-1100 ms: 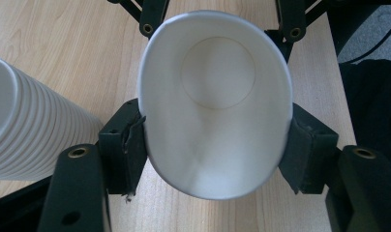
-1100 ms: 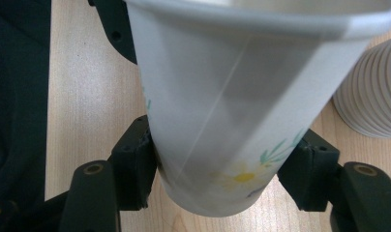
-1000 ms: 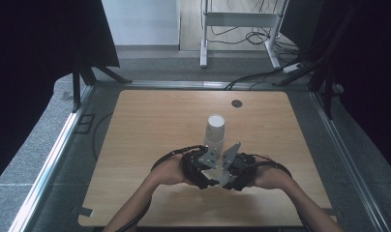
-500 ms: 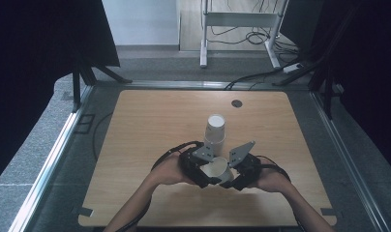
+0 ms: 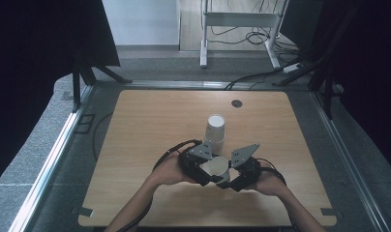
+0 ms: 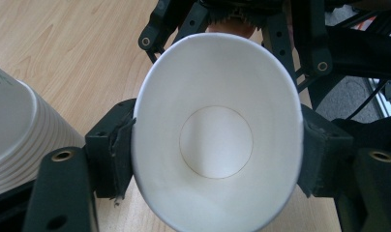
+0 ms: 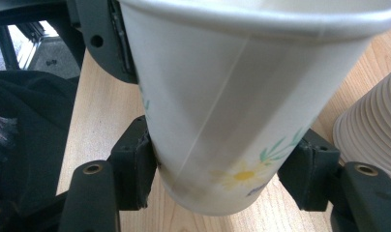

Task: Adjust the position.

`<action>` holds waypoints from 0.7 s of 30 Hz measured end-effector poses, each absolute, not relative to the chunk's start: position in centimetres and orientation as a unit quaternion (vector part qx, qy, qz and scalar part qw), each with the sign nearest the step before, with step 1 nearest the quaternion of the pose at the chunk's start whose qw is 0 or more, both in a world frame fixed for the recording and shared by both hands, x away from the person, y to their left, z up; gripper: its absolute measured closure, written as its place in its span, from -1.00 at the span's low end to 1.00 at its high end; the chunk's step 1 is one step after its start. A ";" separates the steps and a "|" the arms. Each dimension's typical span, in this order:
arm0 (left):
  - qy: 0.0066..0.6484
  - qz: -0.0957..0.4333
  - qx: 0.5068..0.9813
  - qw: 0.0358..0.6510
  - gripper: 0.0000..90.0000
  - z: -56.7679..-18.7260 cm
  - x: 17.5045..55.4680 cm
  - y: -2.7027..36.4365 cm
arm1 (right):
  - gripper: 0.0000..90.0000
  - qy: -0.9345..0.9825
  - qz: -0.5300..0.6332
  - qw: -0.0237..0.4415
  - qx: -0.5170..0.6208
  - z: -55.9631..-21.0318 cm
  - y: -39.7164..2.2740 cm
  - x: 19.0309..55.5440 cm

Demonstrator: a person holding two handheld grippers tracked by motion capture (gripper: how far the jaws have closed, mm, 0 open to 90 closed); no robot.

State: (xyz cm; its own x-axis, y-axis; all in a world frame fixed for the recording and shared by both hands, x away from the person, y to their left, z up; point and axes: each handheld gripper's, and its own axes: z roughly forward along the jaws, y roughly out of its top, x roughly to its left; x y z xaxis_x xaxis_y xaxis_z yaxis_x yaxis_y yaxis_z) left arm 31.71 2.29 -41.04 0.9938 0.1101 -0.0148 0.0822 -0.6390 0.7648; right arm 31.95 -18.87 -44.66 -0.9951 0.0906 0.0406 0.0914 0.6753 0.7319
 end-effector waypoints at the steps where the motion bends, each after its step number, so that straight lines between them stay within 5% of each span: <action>1: 0.052 0.017 0.905 0.421 -0.36 -41.0 31.7 2.3 | -0.19 -0.915 -0.399 0.000 -0.050 -44.7 -18.9 31.9; 8: 0.046 0.027 0.912 0.407 -0.34 -40.8 31.5 2.1 | -0.22 -0.918 -0.394 -0.001 -0.046 -44.8 -18.6 31.9; 21: 0.074 0.054 0.920 0.381 -0.34 -40.5 31.7 2.8 | -0.70 -0.917 -0.388 -0.031 -0.084 -44.9 -19.1 32.2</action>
